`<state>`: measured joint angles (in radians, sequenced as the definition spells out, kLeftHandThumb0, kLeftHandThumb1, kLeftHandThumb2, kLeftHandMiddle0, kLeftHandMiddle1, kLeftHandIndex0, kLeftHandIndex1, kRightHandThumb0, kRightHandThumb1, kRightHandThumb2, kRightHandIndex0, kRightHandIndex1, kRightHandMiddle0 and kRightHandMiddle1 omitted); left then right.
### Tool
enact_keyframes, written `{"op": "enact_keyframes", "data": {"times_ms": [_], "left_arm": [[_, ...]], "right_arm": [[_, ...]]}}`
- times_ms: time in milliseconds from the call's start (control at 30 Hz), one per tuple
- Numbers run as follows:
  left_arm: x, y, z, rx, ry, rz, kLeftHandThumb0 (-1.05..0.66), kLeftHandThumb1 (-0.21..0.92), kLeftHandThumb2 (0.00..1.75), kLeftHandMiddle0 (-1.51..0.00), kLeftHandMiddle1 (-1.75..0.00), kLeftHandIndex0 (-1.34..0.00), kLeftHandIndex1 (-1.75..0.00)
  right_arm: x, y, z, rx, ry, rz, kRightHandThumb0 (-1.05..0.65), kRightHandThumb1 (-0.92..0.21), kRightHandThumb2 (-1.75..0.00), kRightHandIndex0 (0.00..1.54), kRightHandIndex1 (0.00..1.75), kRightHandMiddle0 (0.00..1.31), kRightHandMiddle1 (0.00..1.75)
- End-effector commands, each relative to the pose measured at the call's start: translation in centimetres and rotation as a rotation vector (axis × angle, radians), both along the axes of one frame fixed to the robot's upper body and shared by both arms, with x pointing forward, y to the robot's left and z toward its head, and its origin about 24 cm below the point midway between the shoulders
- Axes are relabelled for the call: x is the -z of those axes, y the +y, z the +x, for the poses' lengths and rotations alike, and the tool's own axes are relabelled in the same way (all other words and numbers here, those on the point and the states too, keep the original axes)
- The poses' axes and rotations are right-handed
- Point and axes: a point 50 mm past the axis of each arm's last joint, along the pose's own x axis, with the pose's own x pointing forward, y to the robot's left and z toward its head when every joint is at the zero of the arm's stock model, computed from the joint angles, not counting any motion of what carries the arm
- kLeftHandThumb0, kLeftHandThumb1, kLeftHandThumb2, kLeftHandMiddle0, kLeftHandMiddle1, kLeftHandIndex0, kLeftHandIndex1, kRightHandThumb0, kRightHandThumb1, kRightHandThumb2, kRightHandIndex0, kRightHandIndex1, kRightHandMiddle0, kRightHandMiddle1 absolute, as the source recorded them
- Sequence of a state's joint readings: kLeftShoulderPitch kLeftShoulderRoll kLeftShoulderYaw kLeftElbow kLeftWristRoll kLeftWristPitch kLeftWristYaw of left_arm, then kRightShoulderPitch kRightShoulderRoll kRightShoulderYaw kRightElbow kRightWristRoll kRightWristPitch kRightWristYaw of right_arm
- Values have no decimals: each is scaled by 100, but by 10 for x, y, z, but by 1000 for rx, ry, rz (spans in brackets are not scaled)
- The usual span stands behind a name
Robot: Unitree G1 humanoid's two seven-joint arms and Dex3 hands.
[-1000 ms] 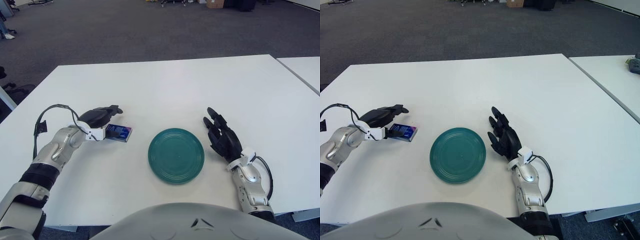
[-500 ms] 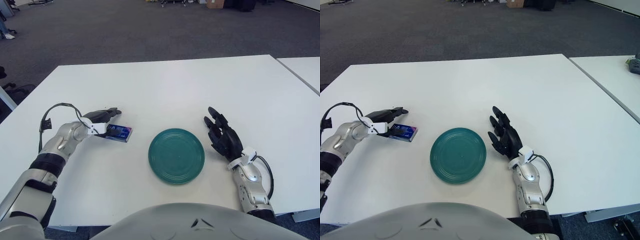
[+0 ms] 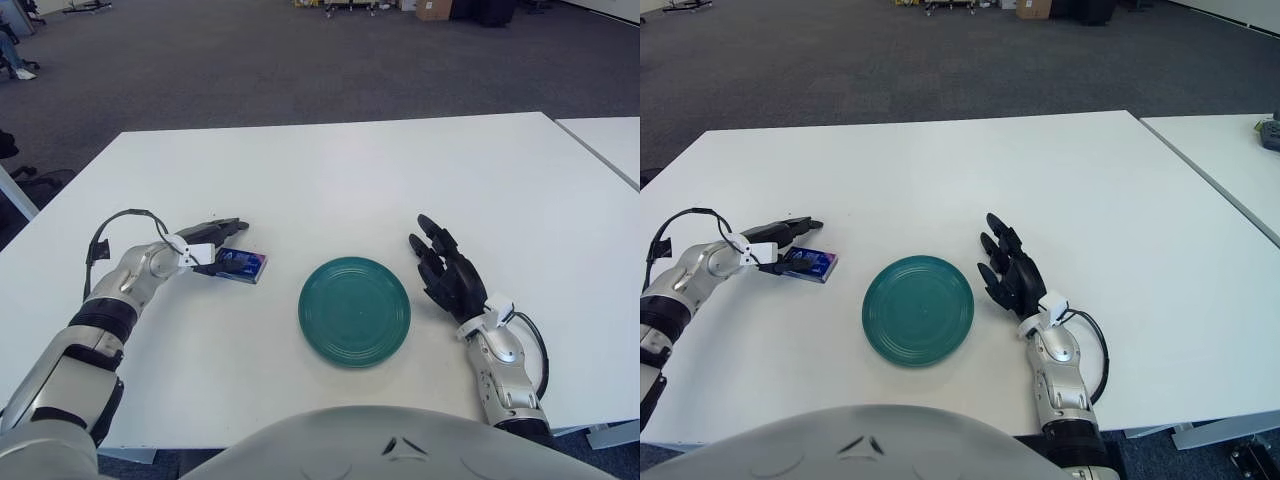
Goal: Put the gum into the plate.
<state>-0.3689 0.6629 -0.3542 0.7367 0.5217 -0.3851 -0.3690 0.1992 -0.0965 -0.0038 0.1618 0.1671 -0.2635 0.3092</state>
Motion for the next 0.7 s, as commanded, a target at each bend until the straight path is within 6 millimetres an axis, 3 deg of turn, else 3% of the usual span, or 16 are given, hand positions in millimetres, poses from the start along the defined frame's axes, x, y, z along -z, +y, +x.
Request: {"op": "enact_keyframes", "data": {"times_ms": [0, 233, 400, 667], "left_arm": [[20, -16, -12, 74, 130, -9, -97, 92, 20, -12, 0, 0, -53], [36, -36, -21, 72, 233, -47, -95, 92, 16, -7, 0, 0, -35], [42, -44, -29, 106, 266, -76, -98, 92, 17, -8, -1, 0, -39], [26, -54, -37, 203, 313, -92, -104, 92, 18, -8, -1, 0, -47]], "right_arm": [[26, -8, -16, 24, 153, -4, -69, -92, -38, 21, 1, 0, 25], [26, -8, -16, 27, 156, -23, -72, -92, -37, 21, 1, 0, 24], [25, -9, -17, 31, 158, -35, -72, -92, -38, 22, 1, 0, 24], [26, -11, -18, 41, 167, -38, -70, -92, -40, 23, 1, 0, 26]]}}
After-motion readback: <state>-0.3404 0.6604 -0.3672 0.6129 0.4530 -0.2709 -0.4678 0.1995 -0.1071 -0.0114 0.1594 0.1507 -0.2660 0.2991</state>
